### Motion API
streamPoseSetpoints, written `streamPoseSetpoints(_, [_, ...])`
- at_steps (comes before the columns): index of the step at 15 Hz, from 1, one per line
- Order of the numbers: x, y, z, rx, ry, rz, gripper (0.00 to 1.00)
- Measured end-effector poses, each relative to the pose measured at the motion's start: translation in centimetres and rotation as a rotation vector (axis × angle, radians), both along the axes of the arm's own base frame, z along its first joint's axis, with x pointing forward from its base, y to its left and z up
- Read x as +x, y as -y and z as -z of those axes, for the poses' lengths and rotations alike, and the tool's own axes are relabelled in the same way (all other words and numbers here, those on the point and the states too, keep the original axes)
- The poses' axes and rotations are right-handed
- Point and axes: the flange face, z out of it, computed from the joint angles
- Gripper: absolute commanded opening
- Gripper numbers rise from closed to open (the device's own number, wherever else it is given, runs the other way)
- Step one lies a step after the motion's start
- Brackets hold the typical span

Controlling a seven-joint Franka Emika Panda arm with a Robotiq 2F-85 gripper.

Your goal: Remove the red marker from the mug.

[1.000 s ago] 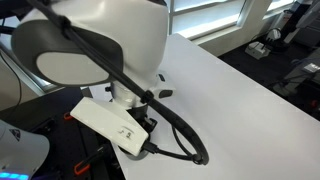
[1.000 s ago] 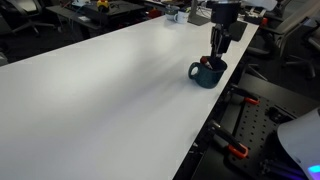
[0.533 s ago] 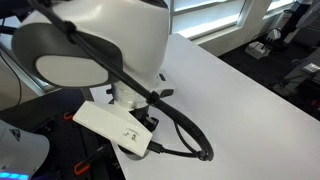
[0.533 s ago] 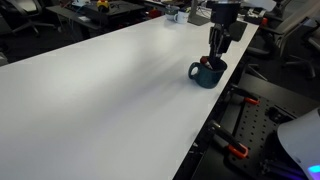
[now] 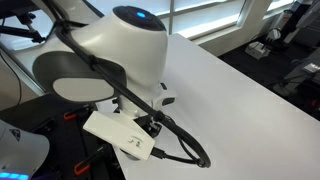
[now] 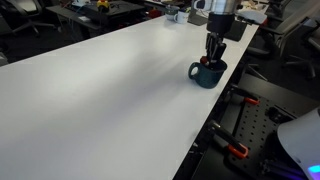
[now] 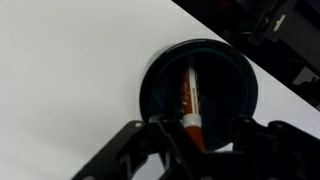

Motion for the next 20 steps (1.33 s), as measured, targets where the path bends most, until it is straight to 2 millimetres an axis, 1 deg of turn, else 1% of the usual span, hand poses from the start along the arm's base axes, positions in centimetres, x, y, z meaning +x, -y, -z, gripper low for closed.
streamPoseSetpoints(1, [-0.1, 0.0, 0.5, 0.001, -0.004, 0.003, 0.34])
streamPoseSetpoints(2, [-0.1, -0.1, 0.9, 0.003, -0.009, 0.003, 0.2])
streamPoseSetpoints(3, [-0.2, -0.1, 1.3, 0.006, -0.014, 0.0, 0.13])
streamPoseSetpoints(4, [-0.3, -0.2, 1.7, 0.008, -0.019, -0.001, 0.04])
streamPoseSetpoints(5, [-0.4, -0.3, 2.2, 0.009, -0.026, -0.001, 0.0])
streamPoseSetpoints(6, [-0.5, -0.3, 2.5, 0.008, -0.028, -0.002, 0.04])
streamPoseSetpoints(7, [-0.4, -0.2, 2.4, 0.007, -0.025, -0.001, 0.05])
streamPoseSetpoints(14, [-0.3, -0.1, 2.1, -0.014, -0.024, 0.006, 0.05])
streamPoseSetpoints(16, [0.0, -0.3, 1.1, -0.047, -0.027, 0.026, 0.05])
streamPoseSetpoints(17, [0.2, -0.4, 0.3, -0.066, -0.03, 0.042, 0.05])
streamPoseSetpoints(20, [1.1, -1.4, -3.2, -0.127, -0.055, 0.111, 0.05])
